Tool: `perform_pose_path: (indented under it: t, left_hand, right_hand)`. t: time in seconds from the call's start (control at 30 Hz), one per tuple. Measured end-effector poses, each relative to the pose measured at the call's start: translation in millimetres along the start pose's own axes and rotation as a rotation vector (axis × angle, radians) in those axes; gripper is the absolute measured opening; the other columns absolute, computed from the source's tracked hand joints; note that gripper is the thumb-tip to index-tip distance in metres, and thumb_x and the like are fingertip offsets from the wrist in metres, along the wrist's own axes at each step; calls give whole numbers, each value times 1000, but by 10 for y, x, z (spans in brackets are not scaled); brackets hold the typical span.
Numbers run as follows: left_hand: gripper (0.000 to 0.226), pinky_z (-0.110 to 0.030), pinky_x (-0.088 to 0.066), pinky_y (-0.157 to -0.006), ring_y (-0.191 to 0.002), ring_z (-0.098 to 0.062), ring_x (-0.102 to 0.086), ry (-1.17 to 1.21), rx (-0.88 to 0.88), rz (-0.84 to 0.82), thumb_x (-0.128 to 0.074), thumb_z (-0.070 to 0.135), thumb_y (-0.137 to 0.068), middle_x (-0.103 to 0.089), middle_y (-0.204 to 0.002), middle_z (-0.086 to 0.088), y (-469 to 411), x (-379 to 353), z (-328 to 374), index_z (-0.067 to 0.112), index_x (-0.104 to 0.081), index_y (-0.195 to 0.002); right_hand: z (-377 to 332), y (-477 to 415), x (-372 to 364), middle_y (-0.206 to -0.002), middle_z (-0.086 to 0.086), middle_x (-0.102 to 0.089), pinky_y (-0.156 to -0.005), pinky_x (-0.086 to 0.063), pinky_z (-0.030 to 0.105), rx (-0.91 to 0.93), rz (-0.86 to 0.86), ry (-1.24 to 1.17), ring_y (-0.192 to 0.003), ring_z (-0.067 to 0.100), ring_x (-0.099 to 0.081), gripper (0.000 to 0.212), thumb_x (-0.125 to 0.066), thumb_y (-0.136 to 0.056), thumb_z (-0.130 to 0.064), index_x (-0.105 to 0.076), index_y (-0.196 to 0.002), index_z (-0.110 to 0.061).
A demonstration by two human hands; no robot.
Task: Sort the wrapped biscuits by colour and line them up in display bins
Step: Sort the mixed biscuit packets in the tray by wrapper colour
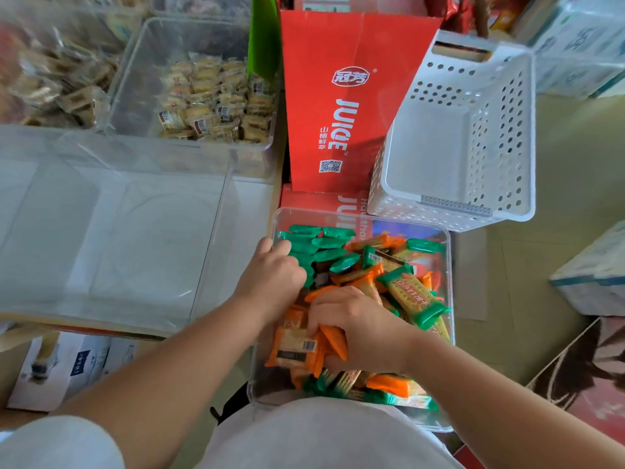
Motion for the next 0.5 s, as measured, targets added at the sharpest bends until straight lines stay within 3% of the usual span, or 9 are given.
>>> perform_pose_path:
  t: [0.1, 0.17, 0.3, 0.4, 0.5]
  left_hand:
    - [13, -41, -39, -78, -84, -29, -54, 76, 49, 1, -68, 3, -74, -59, -70, -3, -58, -44, -40, 13, -66, -66]
    - [11, -41, -39, -77, -86, -28, -54, 110, 90, 16, -71, 11, -76, -57, -76, -1, -74, -59, -105, 16, -64, -70]
    - [32, -40, -44, -75, -88, -24, -56, 205, 118, 36, -90, 36, -64, -58, -81, 4, 10, -49, -180, 20, -65, -77]
    - [25, -42, -47, -77, -88, -24, -57, 276, 114, 148, -86, 35, -70, -63, -85, 3, 167, 54, -171, 19, -71, -82]
    - [12, -42, -48, -78, -92, -25, -58, 382, 133, 299, -73, 25, -81, -66, -92, 3, 336, 135, -213, 18, -72, -90]
  right_hand:
    - [140, 148, 305, -101, -6, -64, -83, -50, 27, -80, 206, -211, -94, 10, -62, 38, -89, -68, -20, -67, -99, -18]
    - [343, 301, 476, -96, -5, -67, -75, -52, 26, -198, 321, -424, -85, 11, -66, 39, -88, -70, -16, -65, -101, -17]
    - [572, 563, 817, -86, 15, -68, -67, -59, 49, -344, 489, -761, -67, 32, -66, 40, -87, -67, -20, -63, -98, -20]
    - [681, 717, 1089, -78, 15, -68, -68, -57, 47, -430, 581, -741, -67, 27, -62, 40, -88, -63, -16, -63, -94, -21]
    - [799, 779, 1252, -77, 18, -64, -67, -55, 52, -525, 642, -549, -65, 24, -57, 40, -91, -65, -14, -64, -89, -30]
Point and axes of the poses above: each hand's wrist, its own y-axis away from the middle knuckle, its own x-axis out of the back of the hand, z = x × y, the point moved 10 cm from there along -y, towards the middle knuckle
